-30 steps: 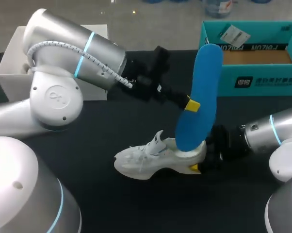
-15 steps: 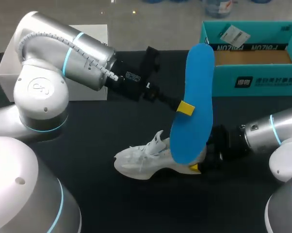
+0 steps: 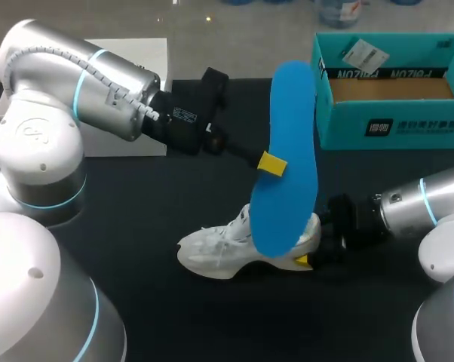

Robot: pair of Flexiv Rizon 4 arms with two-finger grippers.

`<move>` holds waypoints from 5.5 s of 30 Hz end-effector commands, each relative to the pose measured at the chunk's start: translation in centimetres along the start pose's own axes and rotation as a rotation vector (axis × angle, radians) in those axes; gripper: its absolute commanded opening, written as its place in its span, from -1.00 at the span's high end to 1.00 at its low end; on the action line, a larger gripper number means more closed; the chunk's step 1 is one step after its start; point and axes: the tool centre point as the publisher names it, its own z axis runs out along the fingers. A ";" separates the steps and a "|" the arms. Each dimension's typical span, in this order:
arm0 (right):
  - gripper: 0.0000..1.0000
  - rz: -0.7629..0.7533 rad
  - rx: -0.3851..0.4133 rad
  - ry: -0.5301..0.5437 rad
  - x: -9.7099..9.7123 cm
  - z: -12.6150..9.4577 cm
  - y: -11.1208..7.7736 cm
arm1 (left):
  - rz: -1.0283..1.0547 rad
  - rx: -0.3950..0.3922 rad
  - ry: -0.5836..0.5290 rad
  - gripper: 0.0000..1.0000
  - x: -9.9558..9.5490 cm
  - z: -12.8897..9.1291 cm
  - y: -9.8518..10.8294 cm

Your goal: Take the shoe out of the shoebox, open the shoe tongue, remove and reinsert the insole, then place the shoe into the shoebox

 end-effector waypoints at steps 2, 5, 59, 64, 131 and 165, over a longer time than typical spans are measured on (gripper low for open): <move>1.00 0.001 0.006 -0.001 0.3 0.8 -0.5 | 0.036 0.019 -0.015 1.00 0.6 -0.3 0.6; 1.00 0.001 0.006 -0.001 0.3 0.8 -0.5 | 0.082 0.043 -0.017 1.00 0.8 -0.3 0.5; -1.00 0.062 0.280 -0.073 0.8 -2.2 1.6 | 0.089 0.074 -0.035 1.00 0.4 -0.1 1.4; -1.00 0.065 0.399 -0.082 0.6 -3.2 3.0 | 0.089 0.074 -0.035 1.00 0.4 -0.1 1.4; -1.00 0.043 0.934 -0.061 1.5 -6.0 6.4 | 0.089 0.074 -0.035 1.00 0.4 -0.1 1.4; -1.00 -0.020 0.956 -0.071 -3.4 -2.4 8.0 | 0.089 0.074 -0.035 1.00 0.4 -0.1 1.4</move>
